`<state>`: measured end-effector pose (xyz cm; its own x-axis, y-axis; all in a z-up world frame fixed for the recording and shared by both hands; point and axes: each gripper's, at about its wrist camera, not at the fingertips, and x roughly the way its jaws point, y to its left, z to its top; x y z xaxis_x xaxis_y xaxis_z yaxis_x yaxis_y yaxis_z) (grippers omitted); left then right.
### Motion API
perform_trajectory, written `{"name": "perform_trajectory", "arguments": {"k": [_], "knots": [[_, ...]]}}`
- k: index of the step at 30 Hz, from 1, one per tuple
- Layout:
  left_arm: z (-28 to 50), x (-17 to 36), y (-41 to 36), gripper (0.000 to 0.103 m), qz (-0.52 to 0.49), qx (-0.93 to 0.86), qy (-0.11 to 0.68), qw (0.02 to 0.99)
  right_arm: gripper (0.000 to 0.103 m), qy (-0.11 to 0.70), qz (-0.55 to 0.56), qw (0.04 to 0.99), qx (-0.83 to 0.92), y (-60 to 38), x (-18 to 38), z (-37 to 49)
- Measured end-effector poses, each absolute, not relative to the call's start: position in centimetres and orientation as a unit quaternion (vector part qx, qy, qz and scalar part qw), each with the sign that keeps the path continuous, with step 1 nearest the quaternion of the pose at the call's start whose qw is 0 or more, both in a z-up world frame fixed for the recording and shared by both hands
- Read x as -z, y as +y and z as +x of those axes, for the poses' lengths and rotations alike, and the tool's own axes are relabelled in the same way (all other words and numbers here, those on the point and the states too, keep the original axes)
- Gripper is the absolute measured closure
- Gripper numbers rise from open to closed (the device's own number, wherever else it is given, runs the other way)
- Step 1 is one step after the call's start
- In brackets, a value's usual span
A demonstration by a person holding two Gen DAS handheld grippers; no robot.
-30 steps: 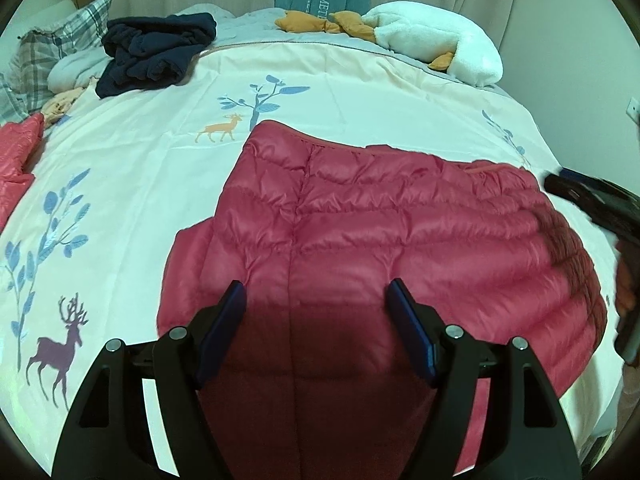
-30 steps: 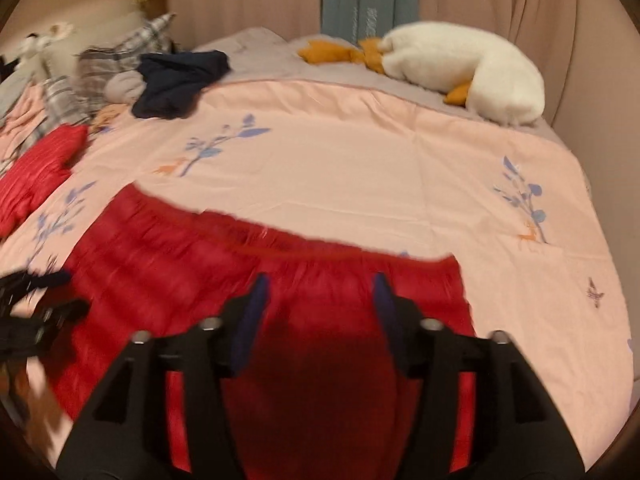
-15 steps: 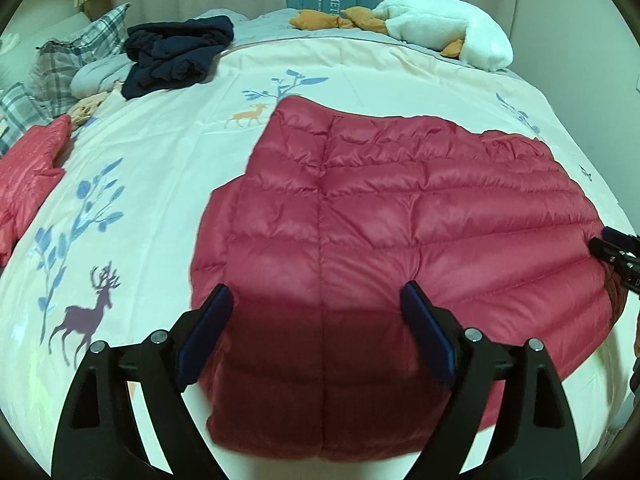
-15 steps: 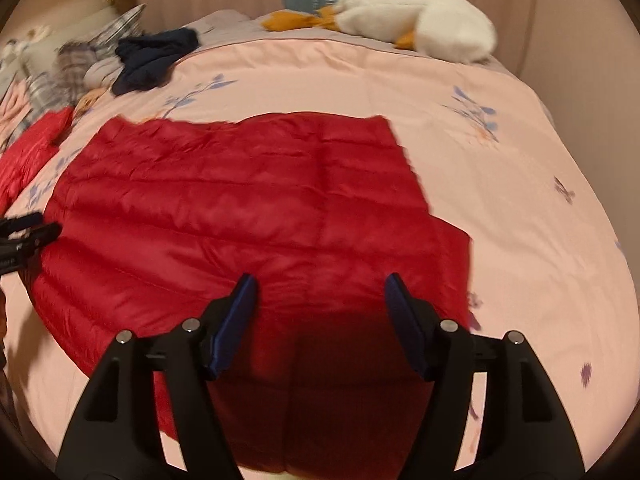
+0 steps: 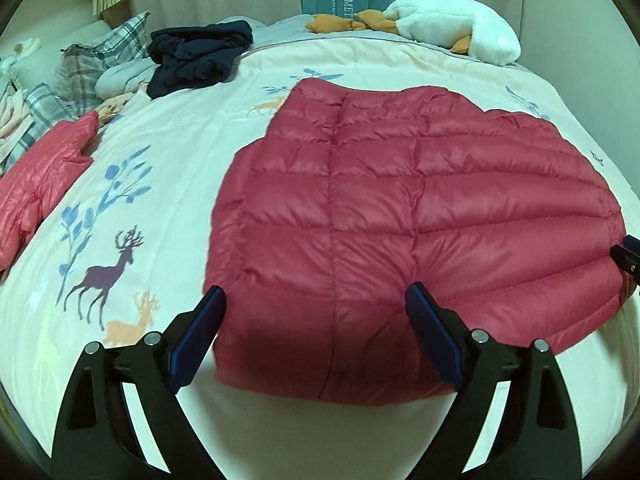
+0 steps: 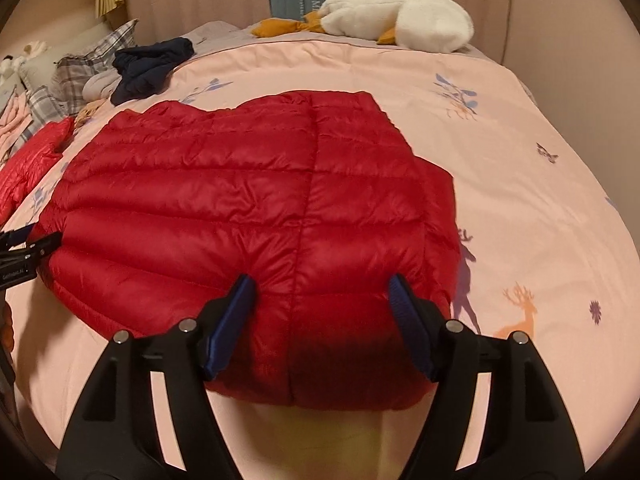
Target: Fold large clothes
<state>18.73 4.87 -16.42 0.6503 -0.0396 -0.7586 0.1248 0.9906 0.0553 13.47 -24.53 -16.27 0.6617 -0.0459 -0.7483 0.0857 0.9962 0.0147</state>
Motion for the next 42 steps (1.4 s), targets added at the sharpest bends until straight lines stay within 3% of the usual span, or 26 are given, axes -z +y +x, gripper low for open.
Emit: {"name": "perform_trajectory", "arguments": {"k": [6, 8, 11, 18, 24, 42], "knots": [[16.9, 13.8, 5.9, 0.011, 0.045, 0.034, 0.418, 0.907, 0.027, 0.408, 0.036, 0.910, 0.065, -25.3, 14.1, 10.4], [15.9, 11.4, 5.8, 0.009, 0.039, 0.039, 0.406, 0.912, 0.012, 0.393, 0.043, 0.917, 0.056, -24.6, 12.2, 9.2], [14.8, 8.3, 5.5, 0.002, 0.021, 0.060, 0.401, 0.914, 0.002, 0.373, 0.045, 0.925, 0.049, -22.9, 8.9, 7.8], [10.6, 0.5, 4.1, 0.001, 0.024, 0.053, 0.360, 0.931, 0.002, 0.358, 0.072, 0.930, 0.041, -20.1, 2.7, 5.4], [7.6, -2.9, 3.2, 0.001, 0.031, 0.075, 0.336, 0.938, 0.002, 0.329, 0.069, 0.941, 0.028, -18.6, -1.2, 2.9], [5.0, -2.2, 2.6, 0.001, 0.051, 0.059, 0.338, 0.938, 0.002, 0.334, 0.053, 0.940, 0.039, -17.6, -0.6, 1.4]]}}
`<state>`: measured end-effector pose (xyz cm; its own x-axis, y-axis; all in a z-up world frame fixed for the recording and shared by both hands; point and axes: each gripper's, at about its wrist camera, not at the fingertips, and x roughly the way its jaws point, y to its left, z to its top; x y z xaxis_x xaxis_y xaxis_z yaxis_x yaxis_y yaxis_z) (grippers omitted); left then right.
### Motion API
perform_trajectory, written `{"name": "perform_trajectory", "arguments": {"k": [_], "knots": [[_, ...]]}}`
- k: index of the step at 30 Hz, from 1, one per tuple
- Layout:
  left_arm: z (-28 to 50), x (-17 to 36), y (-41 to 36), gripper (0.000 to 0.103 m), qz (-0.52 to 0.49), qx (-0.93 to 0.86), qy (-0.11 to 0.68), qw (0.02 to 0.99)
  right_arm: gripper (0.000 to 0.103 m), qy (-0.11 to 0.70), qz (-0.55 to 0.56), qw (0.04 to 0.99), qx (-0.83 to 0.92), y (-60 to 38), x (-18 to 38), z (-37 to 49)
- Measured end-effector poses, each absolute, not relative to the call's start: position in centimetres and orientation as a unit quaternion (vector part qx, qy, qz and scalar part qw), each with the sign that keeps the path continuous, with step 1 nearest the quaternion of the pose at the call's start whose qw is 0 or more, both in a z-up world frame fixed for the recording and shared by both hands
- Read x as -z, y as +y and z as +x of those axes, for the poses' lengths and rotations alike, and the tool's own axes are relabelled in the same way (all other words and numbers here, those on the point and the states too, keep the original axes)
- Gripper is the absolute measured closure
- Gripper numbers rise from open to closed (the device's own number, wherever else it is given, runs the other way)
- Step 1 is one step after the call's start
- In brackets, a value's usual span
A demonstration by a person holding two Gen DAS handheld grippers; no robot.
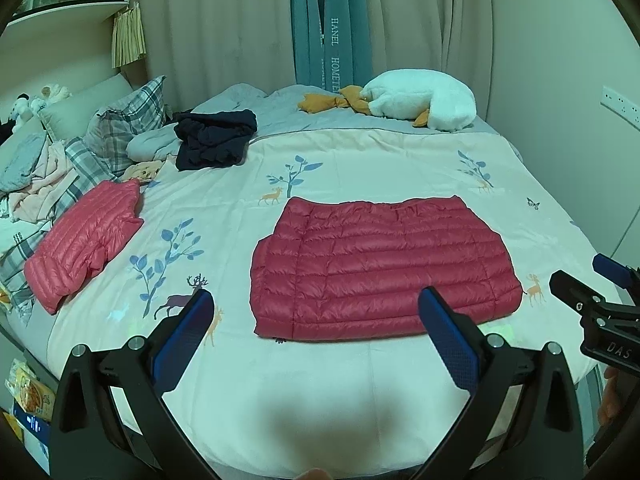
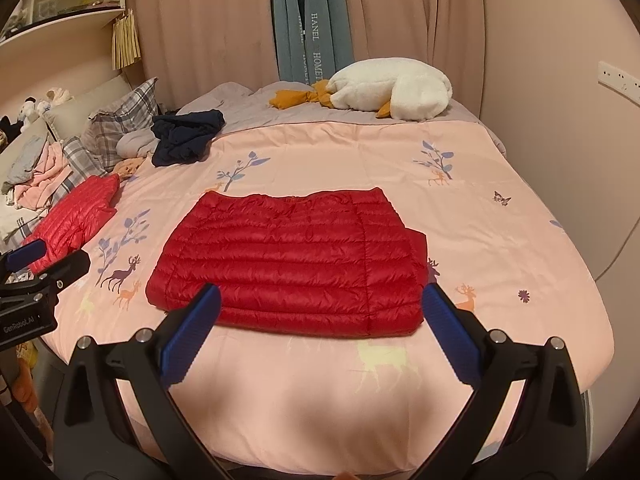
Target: Fold large clothes
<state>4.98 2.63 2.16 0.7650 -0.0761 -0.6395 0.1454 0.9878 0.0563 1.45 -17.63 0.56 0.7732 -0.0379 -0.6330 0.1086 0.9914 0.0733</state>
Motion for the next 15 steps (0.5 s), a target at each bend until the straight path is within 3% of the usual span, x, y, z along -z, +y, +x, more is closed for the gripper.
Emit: {"name": "perform_trajectory", "arguments": {"k": [15], "knots": [[5.15, -1.85, 2.71, 0.001, 0.052, 0.058, 0.343, 0.936, 0.002, 0.338, 0.052, 0.939, 0.036, -17.35, -0.10, 1.59]]}}
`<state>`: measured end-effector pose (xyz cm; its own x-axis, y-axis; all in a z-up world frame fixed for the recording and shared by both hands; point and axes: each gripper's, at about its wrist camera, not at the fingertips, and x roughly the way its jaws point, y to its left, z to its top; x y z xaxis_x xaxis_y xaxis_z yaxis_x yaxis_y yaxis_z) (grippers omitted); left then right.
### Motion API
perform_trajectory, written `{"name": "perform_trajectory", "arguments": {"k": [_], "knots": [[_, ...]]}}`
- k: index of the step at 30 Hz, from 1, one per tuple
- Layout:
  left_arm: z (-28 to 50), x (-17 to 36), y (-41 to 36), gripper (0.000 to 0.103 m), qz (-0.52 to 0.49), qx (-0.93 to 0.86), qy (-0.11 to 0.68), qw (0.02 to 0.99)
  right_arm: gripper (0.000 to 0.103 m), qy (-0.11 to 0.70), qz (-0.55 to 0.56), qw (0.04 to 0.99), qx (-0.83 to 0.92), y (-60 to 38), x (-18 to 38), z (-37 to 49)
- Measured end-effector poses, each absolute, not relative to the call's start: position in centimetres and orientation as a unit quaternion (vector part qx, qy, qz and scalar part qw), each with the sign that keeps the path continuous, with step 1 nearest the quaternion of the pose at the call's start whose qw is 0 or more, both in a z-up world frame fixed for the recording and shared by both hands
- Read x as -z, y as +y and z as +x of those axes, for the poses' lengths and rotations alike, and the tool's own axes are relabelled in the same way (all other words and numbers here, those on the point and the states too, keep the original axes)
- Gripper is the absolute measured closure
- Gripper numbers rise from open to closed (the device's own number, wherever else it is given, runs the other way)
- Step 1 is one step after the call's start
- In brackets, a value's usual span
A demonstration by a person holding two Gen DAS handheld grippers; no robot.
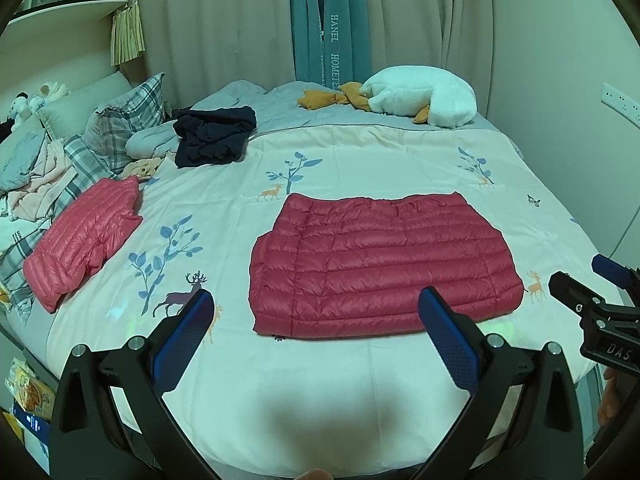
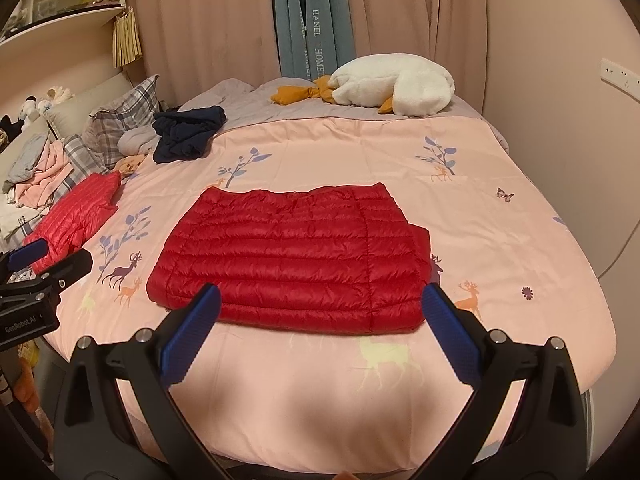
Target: Fold large clothes
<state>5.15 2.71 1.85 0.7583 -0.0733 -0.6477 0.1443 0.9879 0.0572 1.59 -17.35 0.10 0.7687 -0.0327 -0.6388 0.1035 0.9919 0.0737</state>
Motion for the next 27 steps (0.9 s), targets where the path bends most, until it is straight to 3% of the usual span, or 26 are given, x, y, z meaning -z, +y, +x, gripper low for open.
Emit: {"name": "perform_trajectory", "arguments": {"k": [27], "knots": [[5.44, -1.59, 2.79, 0.001, 0.049, 0.056, 0.350, 0.934, 0.002, 0.343, 0.051, 0.937, 0.036, -17.09, 0.58, 1.64]]}}
